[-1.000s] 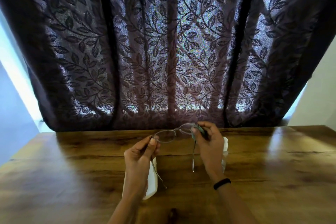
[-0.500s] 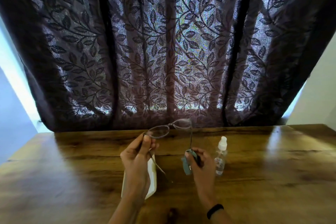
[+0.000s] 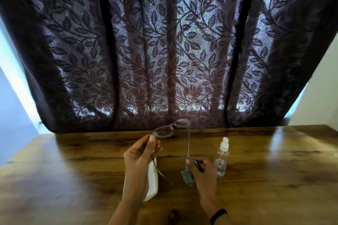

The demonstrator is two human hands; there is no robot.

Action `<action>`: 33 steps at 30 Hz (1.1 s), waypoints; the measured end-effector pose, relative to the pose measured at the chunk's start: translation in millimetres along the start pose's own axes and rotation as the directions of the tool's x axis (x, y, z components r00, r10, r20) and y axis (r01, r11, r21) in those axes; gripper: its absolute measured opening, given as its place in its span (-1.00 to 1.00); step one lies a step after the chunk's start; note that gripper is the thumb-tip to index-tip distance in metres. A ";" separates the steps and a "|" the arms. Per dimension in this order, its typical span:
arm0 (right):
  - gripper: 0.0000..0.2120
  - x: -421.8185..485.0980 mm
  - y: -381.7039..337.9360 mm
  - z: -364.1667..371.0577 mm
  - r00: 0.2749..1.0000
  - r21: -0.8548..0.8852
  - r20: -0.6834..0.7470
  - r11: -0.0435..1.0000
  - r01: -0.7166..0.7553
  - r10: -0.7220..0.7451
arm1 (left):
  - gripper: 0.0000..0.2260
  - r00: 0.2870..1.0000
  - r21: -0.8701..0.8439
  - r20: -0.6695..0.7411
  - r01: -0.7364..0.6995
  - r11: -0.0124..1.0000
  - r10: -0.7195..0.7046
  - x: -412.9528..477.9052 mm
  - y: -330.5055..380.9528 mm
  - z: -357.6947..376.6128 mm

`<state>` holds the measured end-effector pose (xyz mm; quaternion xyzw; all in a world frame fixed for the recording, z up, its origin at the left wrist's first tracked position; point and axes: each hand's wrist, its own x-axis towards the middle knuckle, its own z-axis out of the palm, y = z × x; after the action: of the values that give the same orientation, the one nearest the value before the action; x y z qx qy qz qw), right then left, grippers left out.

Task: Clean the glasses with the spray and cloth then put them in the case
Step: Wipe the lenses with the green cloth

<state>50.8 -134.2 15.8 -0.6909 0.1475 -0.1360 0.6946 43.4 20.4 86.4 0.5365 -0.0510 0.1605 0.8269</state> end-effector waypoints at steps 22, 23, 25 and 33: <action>-0.94 -6.1 -22.4 -3.6 0.960 0.098 0.269 0.989 -0.113 0.083 | -0.82 0.987 0.419 0.150 -0.012 0.908 -0.056 18.2 -3.7 -1.5; -0.94 -6.7 -23.6 -4.2 0.950 0.077 0.298 0.990 -0.119 0.091 | -0.83 0.987 0.453 0.154 -0.031 0.891 -0.044 20.8 -3.3 0.3; -0.95 -8.1 -25.1 -4.6 0.929 0.039 0.356 0.992 -0.124 0.102 | -0.81 0.987 0.517 0.161 -0.072 0.853 -0.014 26.2 -2.4 3.1; -0.93 -11.3 -22.5 -2.3 0.814 -0.071 0.566 0.991 -0.114 0.135 | -0.80 0.949 0.556 0.313 -0.153 0.817 -0.036 38.2 8.3 0.4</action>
<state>39.9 -132.1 38.5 -0.7006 -0.0192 0.1244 0.7024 76.8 31.2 103.7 0.7767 -0.1456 0.1081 0.6031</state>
